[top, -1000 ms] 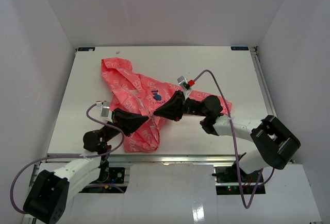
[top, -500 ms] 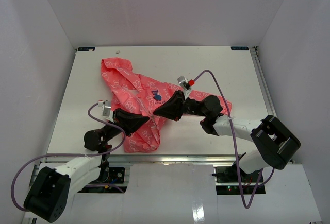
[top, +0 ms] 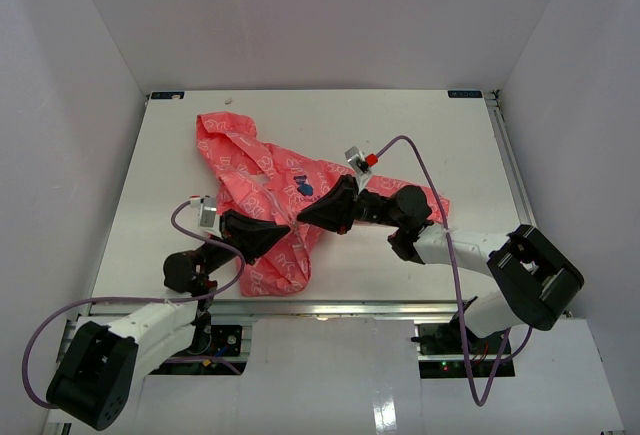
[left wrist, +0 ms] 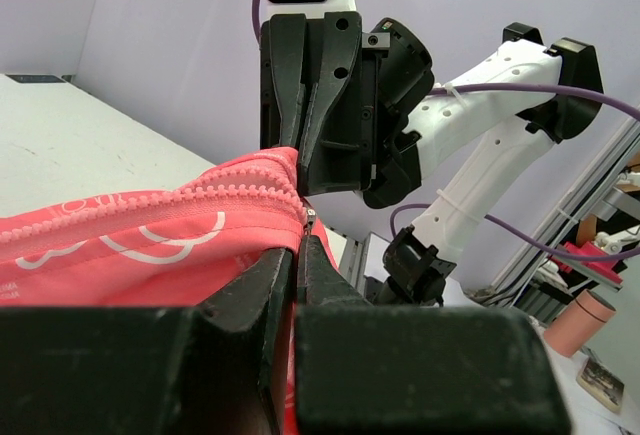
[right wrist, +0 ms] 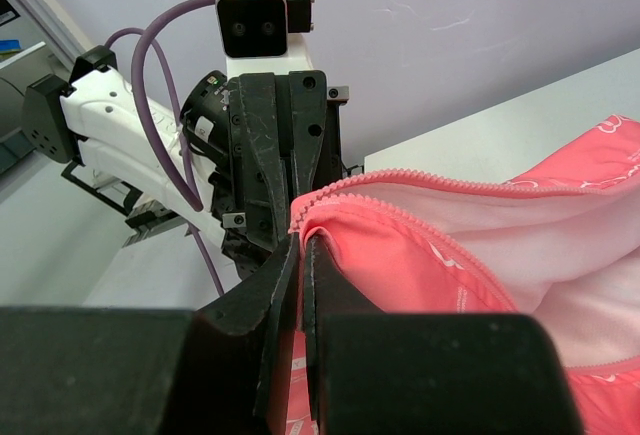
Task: Zip up the jacket
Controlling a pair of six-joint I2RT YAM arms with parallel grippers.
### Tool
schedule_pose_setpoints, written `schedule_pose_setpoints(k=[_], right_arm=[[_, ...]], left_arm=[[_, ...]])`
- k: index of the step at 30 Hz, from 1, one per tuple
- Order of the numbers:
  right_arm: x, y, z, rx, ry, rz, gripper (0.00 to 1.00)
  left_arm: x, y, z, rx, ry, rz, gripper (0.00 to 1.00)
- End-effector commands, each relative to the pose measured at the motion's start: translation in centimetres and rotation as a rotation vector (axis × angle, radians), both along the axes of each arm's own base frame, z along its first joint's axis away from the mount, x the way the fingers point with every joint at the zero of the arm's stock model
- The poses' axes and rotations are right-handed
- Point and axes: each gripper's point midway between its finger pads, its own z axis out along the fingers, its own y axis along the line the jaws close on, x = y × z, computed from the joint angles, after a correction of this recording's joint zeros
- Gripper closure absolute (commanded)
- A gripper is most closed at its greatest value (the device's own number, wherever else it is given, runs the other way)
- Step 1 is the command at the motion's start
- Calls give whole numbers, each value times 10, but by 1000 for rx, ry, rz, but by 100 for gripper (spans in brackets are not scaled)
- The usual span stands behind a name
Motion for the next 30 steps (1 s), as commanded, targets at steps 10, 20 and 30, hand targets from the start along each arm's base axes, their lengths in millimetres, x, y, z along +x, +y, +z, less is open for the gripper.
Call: schedule_pose_setpoints(k=[10,20,30], right_arm=[[-36,-42,109,429,-372,13,92],[-30,-33,86,295,-335,63,92],[-33,-37,92,316,-325,102,92]], left_arm=[[-39,9,45,-44,-384,-11,100],[-31,4,43,23,-394,3,100],[-29,-2,35,45,-367,-39,100]])
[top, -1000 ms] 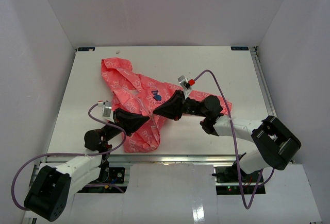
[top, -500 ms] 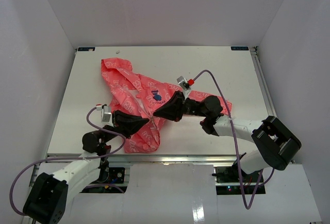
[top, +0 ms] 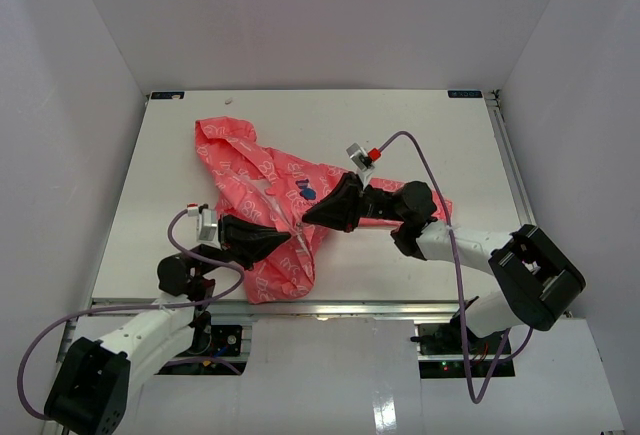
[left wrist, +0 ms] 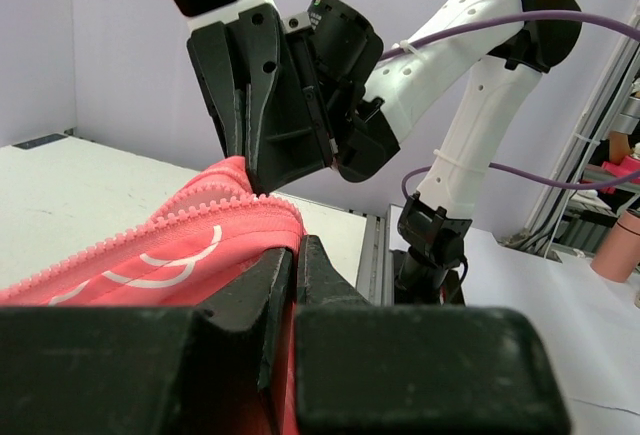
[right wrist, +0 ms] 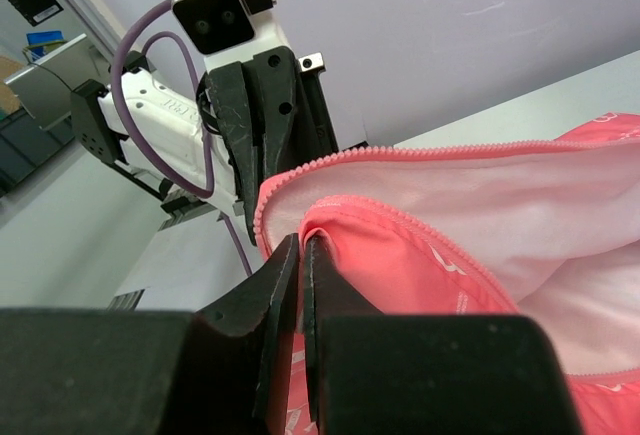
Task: Zip up the jacket
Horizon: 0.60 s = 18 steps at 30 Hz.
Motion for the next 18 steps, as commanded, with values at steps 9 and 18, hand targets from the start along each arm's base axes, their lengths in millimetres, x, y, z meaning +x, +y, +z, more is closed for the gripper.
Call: schedule_pose_setpoints(k=[9,18], right_arm=[[-31,-26,76,323,-337,43,92],[-36,-29,78,337,-342,61,92]], left_arm=[[-6,5,33,-85,-126,8,100],[-5,10,46,-150,-122,29,100]])
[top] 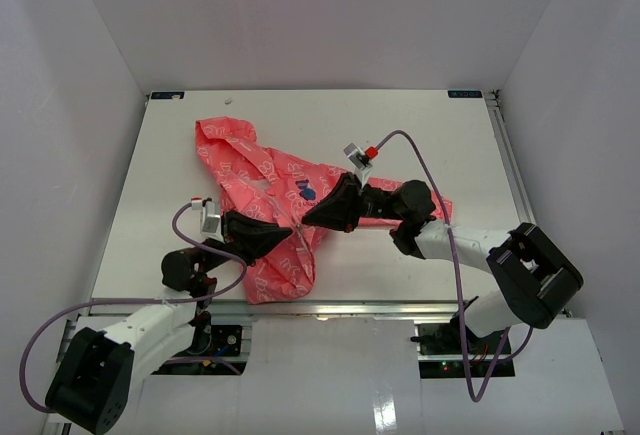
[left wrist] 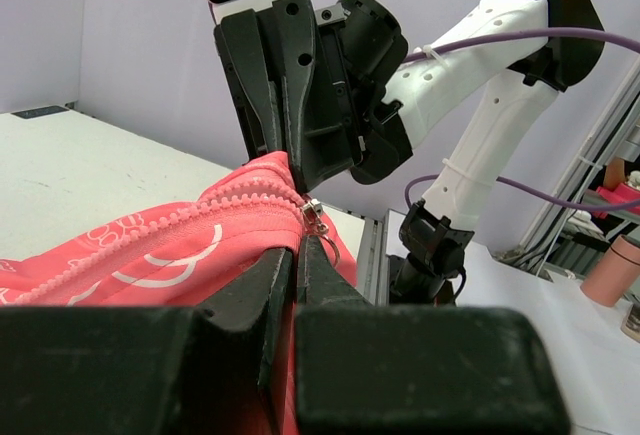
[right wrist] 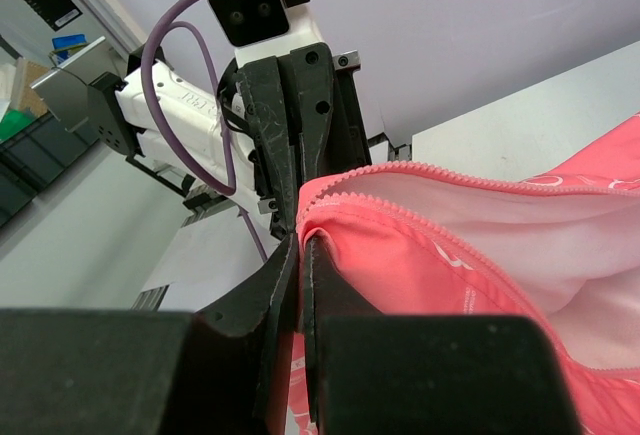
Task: Zip up the jacket
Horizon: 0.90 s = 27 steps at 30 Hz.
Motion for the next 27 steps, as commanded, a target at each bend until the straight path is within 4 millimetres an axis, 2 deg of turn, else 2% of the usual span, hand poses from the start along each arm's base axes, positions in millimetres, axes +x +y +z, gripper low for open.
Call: schedule_pose_setpoints(k=[1,10,16,21,27], right_arm=[[-33,-30,79,358,-382,20,92],[-45,-38,82,372,-390,63,92],[-43,-36,83,379,-378,62,92],[-40,-35,85,396,-380,55,92],[-38,-35,83,400,-392,33,92]], left_arm=[[-18,13,53,-144,-210,20,100],[-20,15,58,-152,-230,29,100],[-32,14,59,-171,-251,-32,100],[-36,15,54,-184,-243,-56,100],[-41,17,59,-201,-252,-64,100]])
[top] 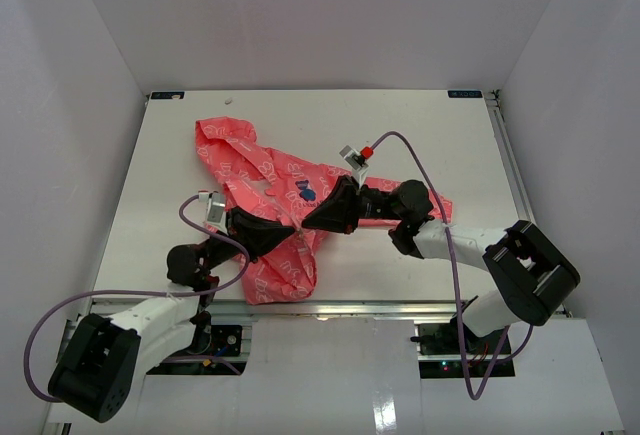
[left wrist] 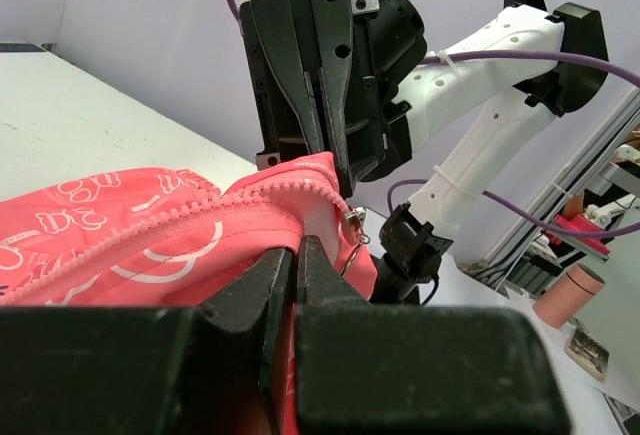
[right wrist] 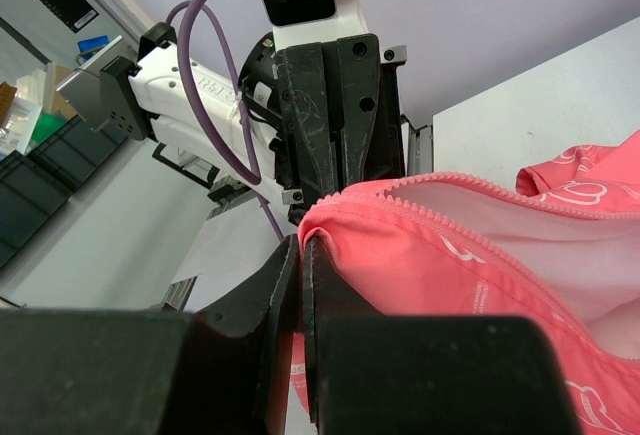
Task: Zip up the jacket
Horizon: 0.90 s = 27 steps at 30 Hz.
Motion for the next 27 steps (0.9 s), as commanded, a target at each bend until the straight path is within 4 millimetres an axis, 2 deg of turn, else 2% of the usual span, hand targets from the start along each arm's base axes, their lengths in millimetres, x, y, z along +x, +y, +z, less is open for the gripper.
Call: schedule_pose_setpoints(k=[1,9,27], right_arm=[[-32,-35,90,441,-449,-25,92],[-33,-37,92,450,-457,-37,92],[-32,-40,94,461,-457,-61,92]], left_arm=[[-53,22,76,-203,-431,-19,100],[-59,24,85,-220,-451,-25,100],[-64,27,90,-224,-469,-19,100]])
